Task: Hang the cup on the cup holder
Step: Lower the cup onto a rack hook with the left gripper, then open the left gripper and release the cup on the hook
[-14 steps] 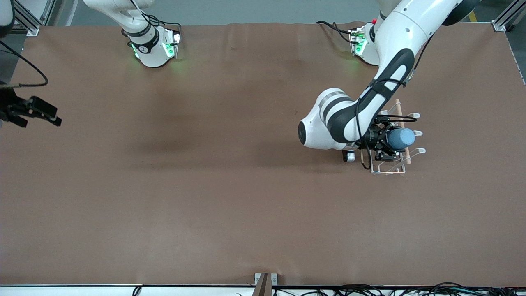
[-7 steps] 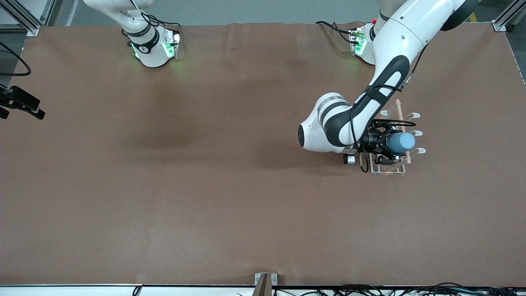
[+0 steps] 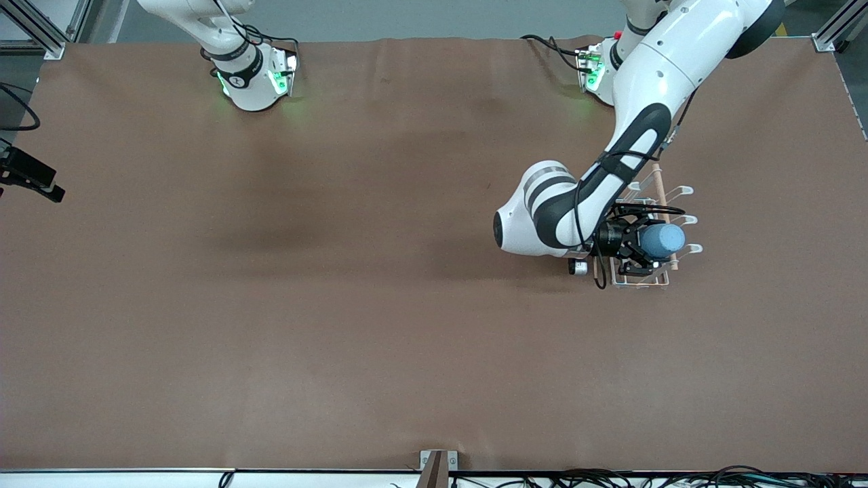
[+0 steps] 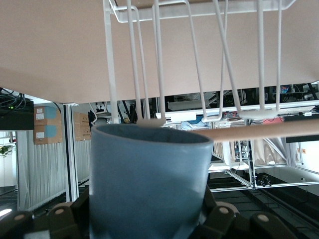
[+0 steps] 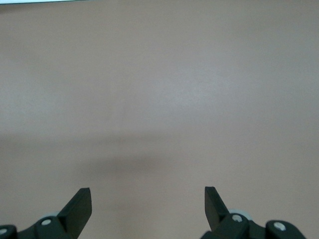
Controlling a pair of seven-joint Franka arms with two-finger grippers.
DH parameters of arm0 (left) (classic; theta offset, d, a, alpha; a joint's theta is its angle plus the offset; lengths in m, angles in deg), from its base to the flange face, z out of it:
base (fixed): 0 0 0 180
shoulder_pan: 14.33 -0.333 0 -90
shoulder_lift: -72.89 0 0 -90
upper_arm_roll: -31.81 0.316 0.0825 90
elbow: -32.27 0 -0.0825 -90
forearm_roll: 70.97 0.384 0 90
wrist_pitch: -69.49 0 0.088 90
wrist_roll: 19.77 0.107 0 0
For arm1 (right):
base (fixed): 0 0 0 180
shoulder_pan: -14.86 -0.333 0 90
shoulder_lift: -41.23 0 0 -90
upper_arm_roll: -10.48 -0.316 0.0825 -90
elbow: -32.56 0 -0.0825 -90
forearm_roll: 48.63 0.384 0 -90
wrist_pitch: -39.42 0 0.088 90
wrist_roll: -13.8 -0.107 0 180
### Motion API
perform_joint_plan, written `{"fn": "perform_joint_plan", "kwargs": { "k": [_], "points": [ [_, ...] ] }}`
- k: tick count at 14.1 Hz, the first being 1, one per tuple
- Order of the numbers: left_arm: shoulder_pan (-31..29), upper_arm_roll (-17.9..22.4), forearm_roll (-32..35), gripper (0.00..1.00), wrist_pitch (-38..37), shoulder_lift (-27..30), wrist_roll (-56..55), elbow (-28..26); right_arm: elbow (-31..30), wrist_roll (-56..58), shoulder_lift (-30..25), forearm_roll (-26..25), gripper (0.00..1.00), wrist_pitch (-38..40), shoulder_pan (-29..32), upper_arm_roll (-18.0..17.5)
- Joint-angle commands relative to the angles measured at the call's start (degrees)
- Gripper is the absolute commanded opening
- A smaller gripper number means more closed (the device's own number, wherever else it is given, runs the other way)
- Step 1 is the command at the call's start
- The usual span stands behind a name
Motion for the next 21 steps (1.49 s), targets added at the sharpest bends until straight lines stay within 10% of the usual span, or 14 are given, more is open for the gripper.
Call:
{"fn": "perform_joint_plan", "kwargs": {
  "k": [1, 3, 4, 5, 21],
  "points": [
    [-0.28, -0.03, 1.13, 0.32, -0.54, -1.28, -3.44, 0.81, 1.20, -1.11, 0.26, -1.20, 1.00, 1.41, 0.42, -0.73],
    [-0.02, -0.12, 0.96, 0.40, -0.54, -2.16, -5.29, 0.98, 1.11, -1.11, 0.09, -1.12, 1.00, 3.51, 0.42, -1.08],
    [-0.11, -0.12, 0.78, 0.57, -0.45, -2.16, -6.17, 0.90, 1.20, -1.11, 0.09, -1.12, 1.00, 4.22, 1.38, -2.74],
    [-0.11, -0.12, 0.43, 0.97, -0.45, -2.16, -7.75, 0.98, 1.11, -1.11, 0.09, -1.20, 1.00, 4.31, 3.39, -4.67],
    [-3.42, -1.26, -37.87, 1.00, 11.57, 4.50, -59.76, 23.40, 1.20, -3.04, 0.17, -3.40, 1.00, 5.72, 5.08, -6.97]
  ]
}}
